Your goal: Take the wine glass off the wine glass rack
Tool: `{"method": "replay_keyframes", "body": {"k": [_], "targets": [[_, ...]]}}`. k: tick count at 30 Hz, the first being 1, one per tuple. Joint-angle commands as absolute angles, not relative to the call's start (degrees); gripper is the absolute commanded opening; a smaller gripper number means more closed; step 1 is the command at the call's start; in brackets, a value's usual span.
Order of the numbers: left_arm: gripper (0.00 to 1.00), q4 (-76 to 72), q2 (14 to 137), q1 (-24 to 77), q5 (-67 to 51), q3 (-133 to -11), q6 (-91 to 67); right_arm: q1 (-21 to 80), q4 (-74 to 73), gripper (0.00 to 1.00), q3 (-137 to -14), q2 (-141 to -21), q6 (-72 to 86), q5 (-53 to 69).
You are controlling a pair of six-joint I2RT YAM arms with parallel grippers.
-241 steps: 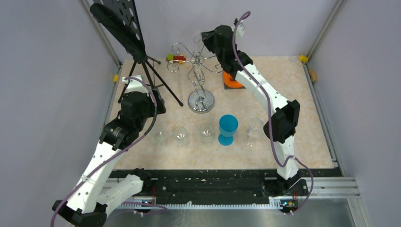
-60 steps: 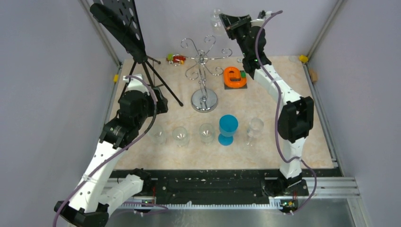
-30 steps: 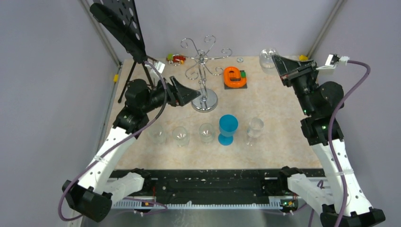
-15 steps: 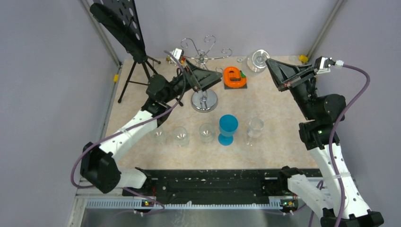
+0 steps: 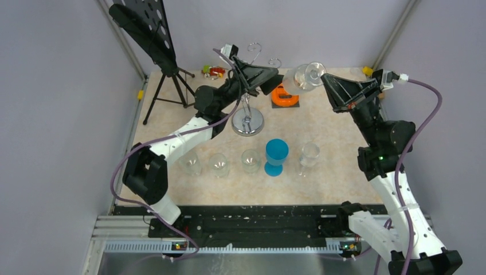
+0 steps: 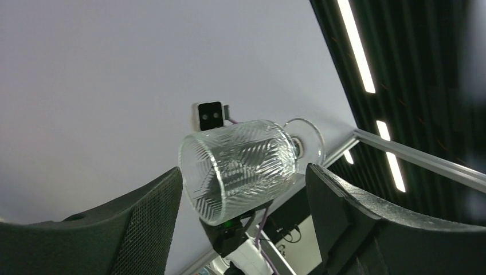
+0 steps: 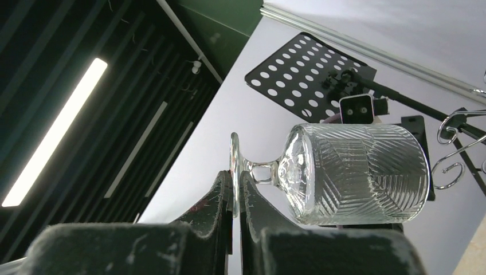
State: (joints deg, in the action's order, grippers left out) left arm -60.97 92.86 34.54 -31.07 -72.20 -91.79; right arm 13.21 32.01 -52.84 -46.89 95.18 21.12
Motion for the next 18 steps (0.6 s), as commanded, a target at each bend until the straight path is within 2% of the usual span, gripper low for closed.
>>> {"method": "replay_keyframes", "body": {"k": [1, 8, 18], "targets": [[0.78, -73.9, 95.9, 35.6, -34.2, -77.8, -102.3, 12.7, 40.2, 0.0, -53.2, -46.3, 98.7, 21.0], [0.55, -82.3, 98.1, 37.0, -33.8, -79.0, -110.9, 12.7, 43.4, 0.0, -51.4, -47.7, 101.1, 21.2], [0.43, -85.8, 97.1, 37.7, -34.4, -80.3, -116.1, 12.7, 44.9, 0.0, -49.3, -48.4, 102.0, 20.1]]}}
